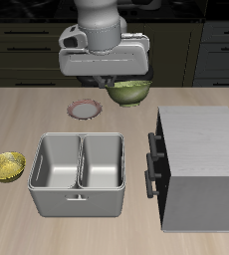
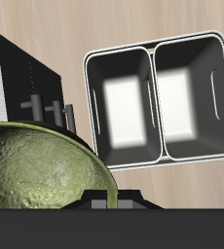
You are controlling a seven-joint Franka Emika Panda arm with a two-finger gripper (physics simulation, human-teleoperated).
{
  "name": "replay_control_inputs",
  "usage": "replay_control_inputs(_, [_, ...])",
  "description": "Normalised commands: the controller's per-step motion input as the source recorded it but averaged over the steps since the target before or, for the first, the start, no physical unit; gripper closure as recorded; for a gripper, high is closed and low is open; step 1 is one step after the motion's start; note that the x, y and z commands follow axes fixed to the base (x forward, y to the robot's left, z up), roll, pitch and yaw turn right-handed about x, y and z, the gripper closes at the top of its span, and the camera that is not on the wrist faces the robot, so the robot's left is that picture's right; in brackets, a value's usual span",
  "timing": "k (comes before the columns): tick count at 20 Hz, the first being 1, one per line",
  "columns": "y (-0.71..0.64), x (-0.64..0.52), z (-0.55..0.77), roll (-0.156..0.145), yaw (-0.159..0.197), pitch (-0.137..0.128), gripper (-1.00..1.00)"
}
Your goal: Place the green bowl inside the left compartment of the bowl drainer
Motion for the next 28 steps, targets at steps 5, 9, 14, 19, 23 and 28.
replay_control_inputs(5, [0.07,0.06,-0.25,0.032,0.028,0.012,1.0])
replay_control_inputs(9, [-0.04,0.05,-0.38,0.006,-0.005,0.035,1.0])
replay_control_inputs(14, [-0.18,0.0,-0.31,-0.014,-0.018,0.03,1.0])
replay_control_inputs(19, [-0.09,-0.02,-0.11,-0.018,-0.026,0.012,1.0])
replay_control_inputs(23, [-0.18,-0.06,-0.16,-0.027,-0.003,0.015,1.0])
replay_control_inputs(28, [-0.12,0.0,-0.17,-0.016,-0.005,0.019,1.0])
